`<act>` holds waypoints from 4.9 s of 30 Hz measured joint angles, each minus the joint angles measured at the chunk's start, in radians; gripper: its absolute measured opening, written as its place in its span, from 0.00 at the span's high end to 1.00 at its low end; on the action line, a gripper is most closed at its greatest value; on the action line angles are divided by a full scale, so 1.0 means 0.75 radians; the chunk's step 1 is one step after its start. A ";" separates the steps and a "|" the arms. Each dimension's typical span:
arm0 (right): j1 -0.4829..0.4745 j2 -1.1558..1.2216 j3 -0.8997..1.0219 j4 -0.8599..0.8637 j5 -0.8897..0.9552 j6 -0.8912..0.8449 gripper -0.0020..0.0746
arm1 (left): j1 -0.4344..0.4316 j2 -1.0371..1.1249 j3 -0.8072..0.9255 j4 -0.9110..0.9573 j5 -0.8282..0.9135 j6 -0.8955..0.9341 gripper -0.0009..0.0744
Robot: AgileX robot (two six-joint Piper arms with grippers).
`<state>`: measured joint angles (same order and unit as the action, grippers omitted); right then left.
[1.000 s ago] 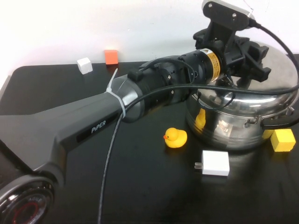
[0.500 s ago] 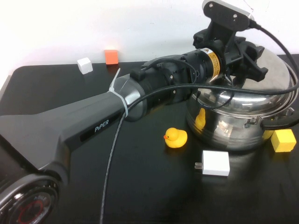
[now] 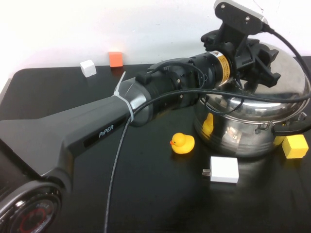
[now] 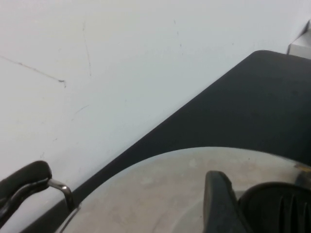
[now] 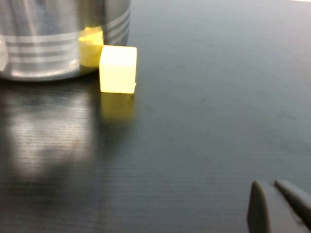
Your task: Cover the pot
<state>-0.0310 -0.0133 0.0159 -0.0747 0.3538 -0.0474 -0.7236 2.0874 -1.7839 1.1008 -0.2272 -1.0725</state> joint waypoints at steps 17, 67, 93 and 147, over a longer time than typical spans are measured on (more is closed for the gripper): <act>0.000 0.000 0.000 0.000 0.000 0.000 0.98 | 0.000 0.029 -0.007 -0.018 -0.033 -0.003 0.57; 0.000 0.000 0.000 0.000 0.000 0.000 0.98 | -0.009 -1.128 0.111 -0.358 1.359 0.697 0.99; 0.000 0.000 0.000 0.000 0.000 0.000 0.98 | -0.009 -1.876 1.195 -0.996 1.263 0.484 0.99; 0.000 0.000 0.000 0.000 0.000 0.000 0.98 | 0.851 -2.793 2.405 -1.220 0.656 0.422 0.99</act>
<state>-0.0310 -0.0133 0.0159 -0.0747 0.3538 -0.0474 -0.0857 -0.0074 0.0200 0.1854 0.2648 -0.7560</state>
